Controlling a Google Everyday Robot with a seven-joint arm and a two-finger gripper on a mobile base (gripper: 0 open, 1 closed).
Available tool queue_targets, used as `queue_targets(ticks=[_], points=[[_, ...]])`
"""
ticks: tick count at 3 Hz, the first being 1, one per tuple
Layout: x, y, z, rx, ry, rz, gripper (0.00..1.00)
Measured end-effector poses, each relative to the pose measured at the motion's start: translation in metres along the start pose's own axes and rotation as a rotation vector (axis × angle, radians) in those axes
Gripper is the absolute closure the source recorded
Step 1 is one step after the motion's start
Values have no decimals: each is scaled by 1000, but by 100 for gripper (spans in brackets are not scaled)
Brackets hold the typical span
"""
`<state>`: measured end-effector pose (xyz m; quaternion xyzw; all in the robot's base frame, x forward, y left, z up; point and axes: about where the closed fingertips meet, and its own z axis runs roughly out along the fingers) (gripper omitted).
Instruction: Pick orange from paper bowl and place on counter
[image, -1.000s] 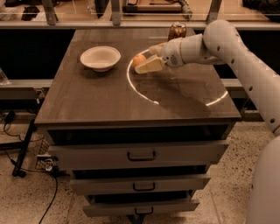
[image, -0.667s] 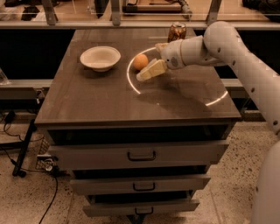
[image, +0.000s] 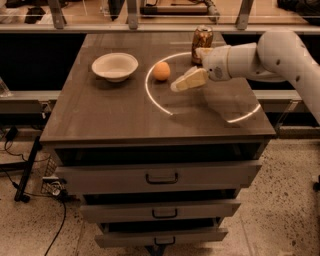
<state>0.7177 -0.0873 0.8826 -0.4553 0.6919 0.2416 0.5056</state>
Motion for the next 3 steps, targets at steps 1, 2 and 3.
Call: queue_targets(ticks=[1,2,3], points=[[-15,-13,-52,90,-102,-12,0],[-56,-34,-119,206,-188,-98,0],[-56,-34,-119,206,-188,-98,0]])
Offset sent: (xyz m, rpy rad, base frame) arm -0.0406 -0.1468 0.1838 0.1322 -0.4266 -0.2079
